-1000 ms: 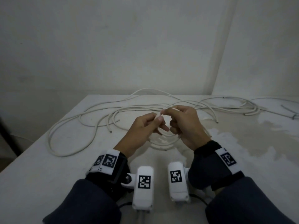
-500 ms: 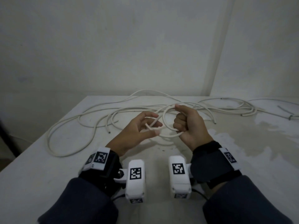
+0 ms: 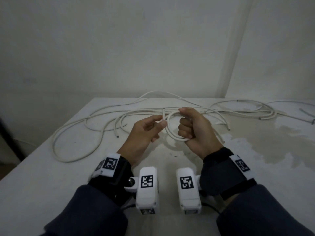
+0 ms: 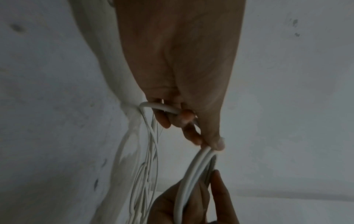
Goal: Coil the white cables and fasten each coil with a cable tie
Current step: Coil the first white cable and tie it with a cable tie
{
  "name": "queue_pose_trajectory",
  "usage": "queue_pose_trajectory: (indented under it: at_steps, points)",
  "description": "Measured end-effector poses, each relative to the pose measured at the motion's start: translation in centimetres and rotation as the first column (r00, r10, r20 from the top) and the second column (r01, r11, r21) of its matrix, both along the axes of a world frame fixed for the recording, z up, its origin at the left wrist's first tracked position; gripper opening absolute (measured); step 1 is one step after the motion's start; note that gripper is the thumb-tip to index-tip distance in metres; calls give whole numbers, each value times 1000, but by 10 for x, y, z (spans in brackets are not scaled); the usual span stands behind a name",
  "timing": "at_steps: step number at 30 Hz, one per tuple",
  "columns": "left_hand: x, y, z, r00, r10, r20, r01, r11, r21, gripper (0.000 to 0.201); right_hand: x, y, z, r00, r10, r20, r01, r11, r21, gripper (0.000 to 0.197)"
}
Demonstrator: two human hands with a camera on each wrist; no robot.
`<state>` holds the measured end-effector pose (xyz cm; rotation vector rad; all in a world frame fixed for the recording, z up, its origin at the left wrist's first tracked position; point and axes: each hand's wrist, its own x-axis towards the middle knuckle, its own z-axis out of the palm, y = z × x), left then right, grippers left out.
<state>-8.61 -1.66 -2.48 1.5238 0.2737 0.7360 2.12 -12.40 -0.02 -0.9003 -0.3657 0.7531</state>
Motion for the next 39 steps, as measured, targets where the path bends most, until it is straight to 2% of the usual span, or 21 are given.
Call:
queue_pose_trajectory:
  at_steps: [2,4,7,9,11,15,21,28,32,35,37,39]
  points:
    - [3,-2,-1,999,-43,3,43,998,-47,27,-2,1,1,998,-12,68,12,1000,-9,17]
    - [4,-5,0,998,-59,18,61,993,-99,27,-4,1,2,993,-4,117,8,999,-32,18]
    - [3,-6,3,995,-70,77,89,956,-281,22,-7,3,2,989,44,139,-37,998,-49,23]
    - [2,-4,5,985,-97,145,150,893,-424,19,-10,5,3,986,68,151,-61,997,-51,24]
    - [1,-3,6,974,-117,195,202,839,-505,15,-12,7,3,981,77,177,-70,996,-48,25]
    - [0,-7,8,931,-252,265,364,712,-601,19,-13,8,1,955,27,294,-14,999,-46,29]
    - [1,-3,10,878,-370,303,467,527,-710,33,-16,10,0,879,-12,477,69,992,-104,31]
    - [-3,0,16,882,-404,244,443,532,-721,27,-19,11,-2,815,46,577,78,979,-188,17]
    - [-4,6,14,890,-392,232,420,507,-752,33,-24,11,-2,790,109,603,77,959,-274,11]
    - [-3,9,11,916,-288,279,393,506,-768,33,-22,7,1,832,223,508,45,885,-463,33]
    - [-4,11,10,908,-235,346,418,490,-765,31,-17,1,1,872,280,402,49,767,-640,46]
    - [-4,12,10,891,-201,408,453,483,-749,31,-15,-2,0,897,322,303,14,665,-747,48]
